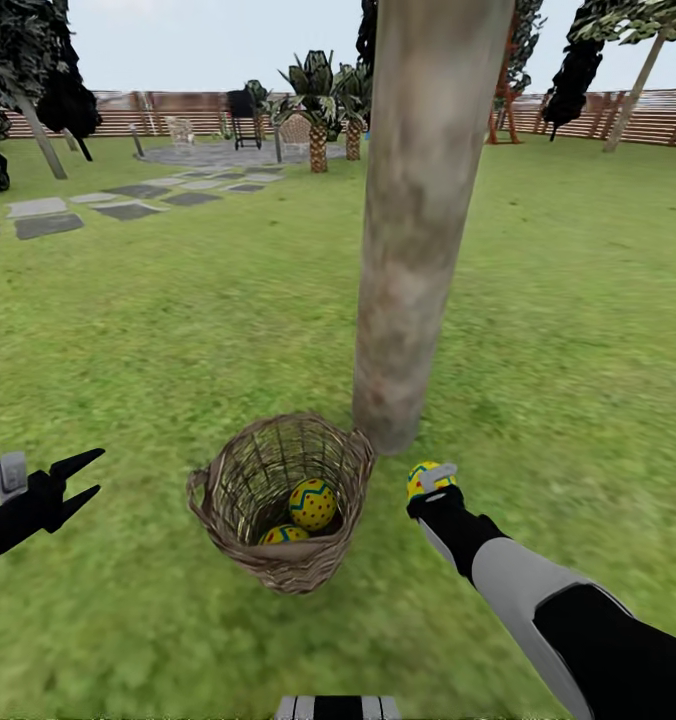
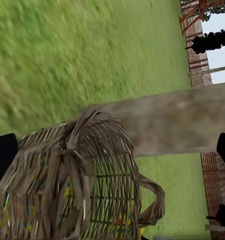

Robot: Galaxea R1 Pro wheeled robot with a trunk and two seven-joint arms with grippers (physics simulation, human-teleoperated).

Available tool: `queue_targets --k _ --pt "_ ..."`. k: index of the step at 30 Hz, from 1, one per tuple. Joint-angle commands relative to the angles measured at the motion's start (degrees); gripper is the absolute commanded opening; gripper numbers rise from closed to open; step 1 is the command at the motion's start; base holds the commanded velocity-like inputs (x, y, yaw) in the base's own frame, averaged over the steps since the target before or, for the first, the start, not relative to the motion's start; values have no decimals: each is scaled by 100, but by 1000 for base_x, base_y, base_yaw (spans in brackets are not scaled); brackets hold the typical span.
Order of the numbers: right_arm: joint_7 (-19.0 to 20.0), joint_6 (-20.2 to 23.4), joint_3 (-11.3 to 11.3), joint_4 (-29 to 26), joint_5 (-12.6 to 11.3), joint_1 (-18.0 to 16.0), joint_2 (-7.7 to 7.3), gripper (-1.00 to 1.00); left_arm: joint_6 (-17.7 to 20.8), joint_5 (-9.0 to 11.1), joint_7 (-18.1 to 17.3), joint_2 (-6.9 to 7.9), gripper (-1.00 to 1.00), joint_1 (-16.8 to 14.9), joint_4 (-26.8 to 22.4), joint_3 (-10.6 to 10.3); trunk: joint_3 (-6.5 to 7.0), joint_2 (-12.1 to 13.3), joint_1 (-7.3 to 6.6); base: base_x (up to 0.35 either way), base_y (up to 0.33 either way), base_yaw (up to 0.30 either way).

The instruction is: Take the three Easter eggs out of the wicker basket on the lawn in the garden, then place them on the lawn next to a single tree (choose any tree) so that all three eggs are next to the same tree and none are left in the basket.

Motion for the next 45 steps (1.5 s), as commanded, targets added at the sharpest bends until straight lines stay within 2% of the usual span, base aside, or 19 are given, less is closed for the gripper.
queue_targets --k 1,3,6,8,13,17,21,35,45 --pt "-34 30 52 13 -32 7 -1 -100 26 -46 -52 -2 100 -6 3 9 -27 -3 1 0 0 0" --pt "122 1 101 43 -32 24 -7 -100 26 -46 -52 -7 100 -7 8 7 -71 -6 6 0 0 0" --pt "774 -18 154 137 -34 28 -63 -100 24 -46 -52 -10 100 -6 10 4 -138 -10 14 0 0 0" --pt "857 -22 152 187 -40 28 -69 -100 20 -46 -52 -15 100 -5 11 1 -182 -13 19 0 0 0" --pt "811 -109 115 198 -58 28 -70 -100 18 -54 -52 -17 100 -4 19 1 -293 -19 32 0 0 0" --pt "524 -124 111 200 -75 28 -62 -100 18 -54 -52 -17 100 -4 19 1 -382 -25 42 0 0 0" --pt "496 -129 114 193 -76 28 -60 -100 17 -61 -52 -17 100 -5 33 6 -470 -30 53 0 0 0" --pt "494 -125 114 182 -67 28 -37 -100 -18 -63 -53 -50 100 -7 22 9 -470 -30 53 135 0 0" --pt "494 -101 114 155 -75 -3 -33 -100 -18 -54 -57 -28 100 -6 19 9 -692 -44 78 2 0 0"
